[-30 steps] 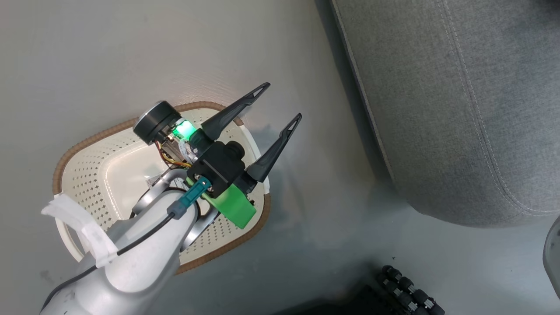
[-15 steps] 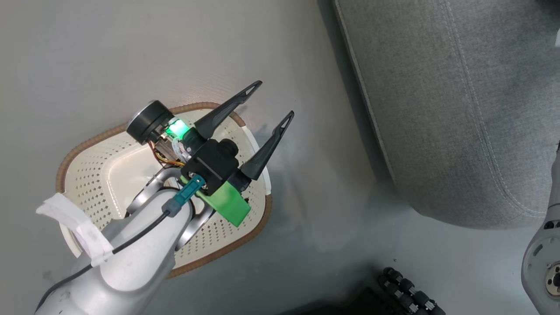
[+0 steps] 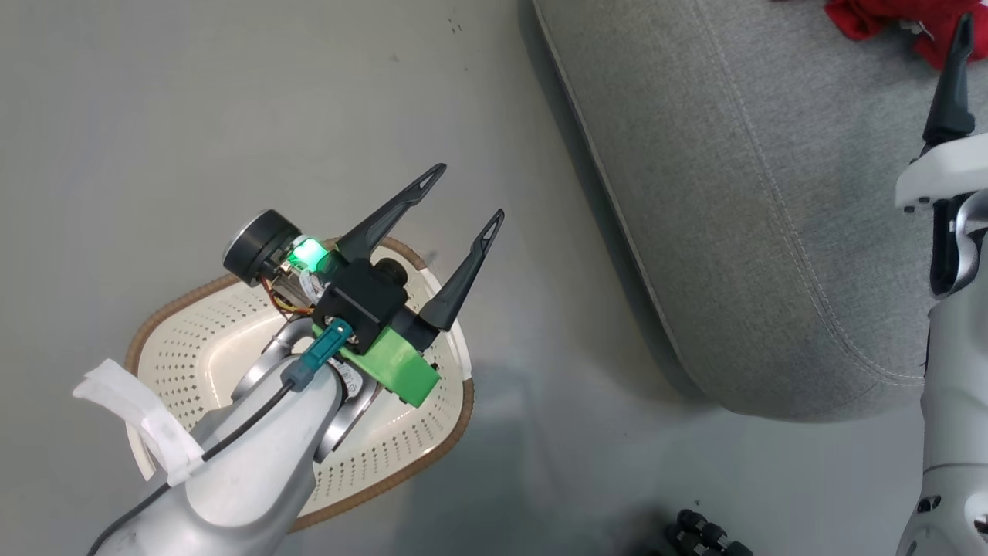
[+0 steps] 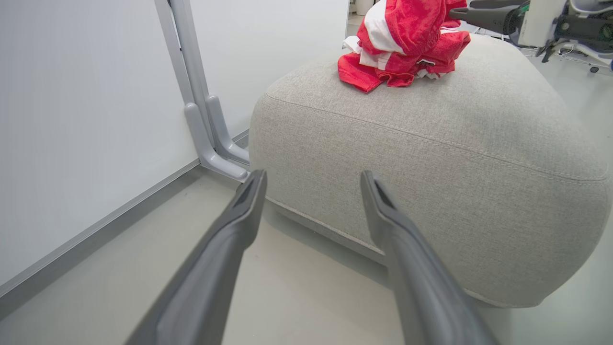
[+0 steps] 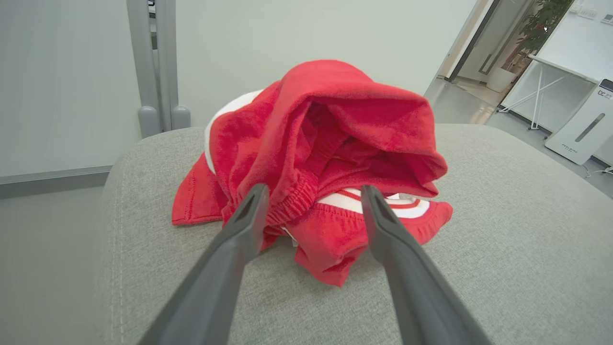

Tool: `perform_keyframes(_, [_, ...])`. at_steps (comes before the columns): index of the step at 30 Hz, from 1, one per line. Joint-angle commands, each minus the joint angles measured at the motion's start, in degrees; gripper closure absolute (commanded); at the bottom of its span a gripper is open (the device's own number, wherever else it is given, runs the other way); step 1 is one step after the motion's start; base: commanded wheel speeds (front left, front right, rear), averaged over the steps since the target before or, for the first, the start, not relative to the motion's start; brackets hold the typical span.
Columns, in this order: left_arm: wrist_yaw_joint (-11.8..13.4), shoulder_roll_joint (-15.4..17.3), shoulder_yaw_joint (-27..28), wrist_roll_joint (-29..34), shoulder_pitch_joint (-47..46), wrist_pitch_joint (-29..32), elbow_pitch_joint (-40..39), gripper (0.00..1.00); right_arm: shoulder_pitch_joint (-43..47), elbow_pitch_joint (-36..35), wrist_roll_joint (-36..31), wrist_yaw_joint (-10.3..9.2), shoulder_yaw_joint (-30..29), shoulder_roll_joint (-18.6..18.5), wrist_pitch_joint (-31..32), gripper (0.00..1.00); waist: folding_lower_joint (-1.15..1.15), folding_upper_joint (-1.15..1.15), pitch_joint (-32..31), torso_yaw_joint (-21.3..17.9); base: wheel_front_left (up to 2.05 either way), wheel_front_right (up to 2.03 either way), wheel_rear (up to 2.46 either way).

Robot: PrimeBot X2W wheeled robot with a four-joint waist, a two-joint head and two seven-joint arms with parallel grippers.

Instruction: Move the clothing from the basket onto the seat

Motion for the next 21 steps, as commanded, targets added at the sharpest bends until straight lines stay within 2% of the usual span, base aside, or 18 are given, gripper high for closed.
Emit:
perform_keyframes(1, [0.42,-0.1,0.5,-0.57,1.21,-0.34,0.25,0.0,1.83,-0.9,0.78,-0.08,0.77,0.08,-0.1,0.0,0.0,0.5,-3.75,-0.83,0.0,0.0,0.0])
perform_keyframes(9, [2.06,-1.15,3.77,-2.61,5.15,-0.52,1.24,0.0,10.07,-6.66,4.85,-0.08,7.17,0.52,-0.1,0.0,0.0,0.5,-10.76,0.51,0.0,0.0,0.0])
perform_keyframes(21, [4.2,-2.99,13.44,-4.19,13.41,-0.5,0.52,0.0,17.89,-11.61,9.05,-0.08,17.33,1.14,-0.1,0.0,0.0,0.5,-18.96,6.91,0.0,0.0,0.0])
